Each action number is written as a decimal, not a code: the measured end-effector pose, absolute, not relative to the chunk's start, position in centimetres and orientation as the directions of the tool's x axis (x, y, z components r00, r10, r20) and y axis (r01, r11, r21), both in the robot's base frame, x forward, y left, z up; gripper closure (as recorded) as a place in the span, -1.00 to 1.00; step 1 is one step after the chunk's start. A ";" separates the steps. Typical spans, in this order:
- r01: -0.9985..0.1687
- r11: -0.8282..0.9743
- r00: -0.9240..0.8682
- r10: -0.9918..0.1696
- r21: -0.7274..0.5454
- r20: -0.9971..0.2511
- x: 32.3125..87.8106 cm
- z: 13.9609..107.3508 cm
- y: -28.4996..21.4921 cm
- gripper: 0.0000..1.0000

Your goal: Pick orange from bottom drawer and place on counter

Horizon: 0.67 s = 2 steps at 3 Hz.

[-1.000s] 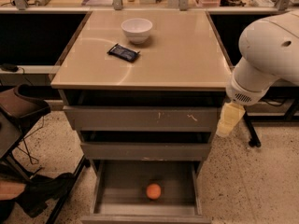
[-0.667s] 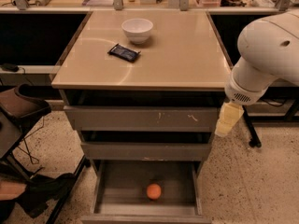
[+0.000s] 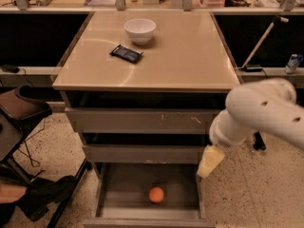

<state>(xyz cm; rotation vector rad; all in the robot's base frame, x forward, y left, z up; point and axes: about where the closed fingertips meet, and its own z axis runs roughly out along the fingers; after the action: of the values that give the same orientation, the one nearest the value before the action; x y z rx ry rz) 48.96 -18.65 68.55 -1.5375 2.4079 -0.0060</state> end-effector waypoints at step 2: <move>-0.858 0.490 -0.502 -0.738 0.153 -0.451 46.0 49.8 -8.6 -1.00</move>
Offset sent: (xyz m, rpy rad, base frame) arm 0.0048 0.1787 -0.3264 0.6547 0.1700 -0.1674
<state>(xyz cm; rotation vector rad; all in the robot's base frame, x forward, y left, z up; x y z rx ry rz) 46.04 -8.61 49.79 -1.3426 2.4138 0.5180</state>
